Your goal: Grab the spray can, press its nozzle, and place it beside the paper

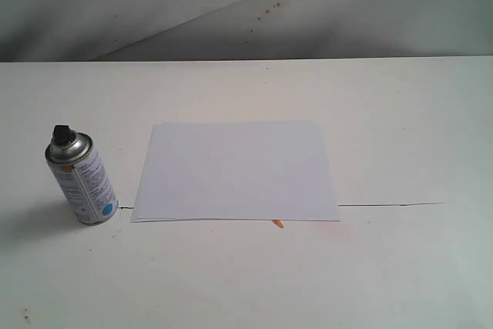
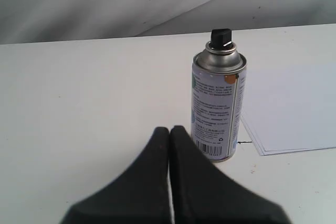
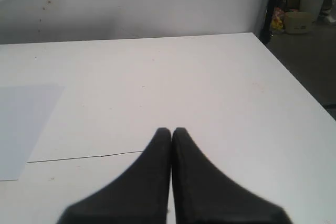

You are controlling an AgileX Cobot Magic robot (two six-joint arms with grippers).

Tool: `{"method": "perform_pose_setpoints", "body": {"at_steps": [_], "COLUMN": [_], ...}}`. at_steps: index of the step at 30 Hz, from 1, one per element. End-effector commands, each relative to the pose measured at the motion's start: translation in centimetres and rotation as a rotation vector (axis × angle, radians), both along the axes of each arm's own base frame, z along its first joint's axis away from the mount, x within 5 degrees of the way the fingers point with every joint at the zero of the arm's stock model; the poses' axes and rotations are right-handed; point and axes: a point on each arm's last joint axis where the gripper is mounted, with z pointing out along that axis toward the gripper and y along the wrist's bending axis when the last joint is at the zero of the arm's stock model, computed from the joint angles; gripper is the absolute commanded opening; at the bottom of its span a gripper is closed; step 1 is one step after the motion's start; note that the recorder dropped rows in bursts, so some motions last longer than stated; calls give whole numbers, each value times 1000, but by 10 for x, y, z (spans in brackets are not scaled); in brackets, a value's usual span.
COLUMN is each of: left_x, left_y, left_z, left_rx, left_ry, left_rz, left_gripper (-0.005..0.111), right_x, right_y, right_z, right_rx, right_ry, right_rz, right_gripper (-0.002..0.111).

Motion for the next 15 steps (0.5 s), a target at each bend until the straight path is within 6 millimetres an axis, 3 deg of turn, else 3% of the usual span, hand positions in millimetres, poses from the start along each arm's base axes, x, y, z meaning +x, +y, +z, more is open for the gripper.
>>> {"method": "perform_pose_setpoints", "body": {"at_steps": [1,15], "left_x": [0,1], "left_y": [0,2], "left_z": [1,1], "left_rx": [-3,63], "left_ry": [-20,-32], "left_rz": [3,8], "left_gripper": [0,0], "right_x": [0,0], "right_y": [0,0], "right_z": [-1,-1], "right_rx": [-16,-16], "right_ry": [-2,-2], "right_rz": [-3,-3], "right_gripper": [0,0]}}
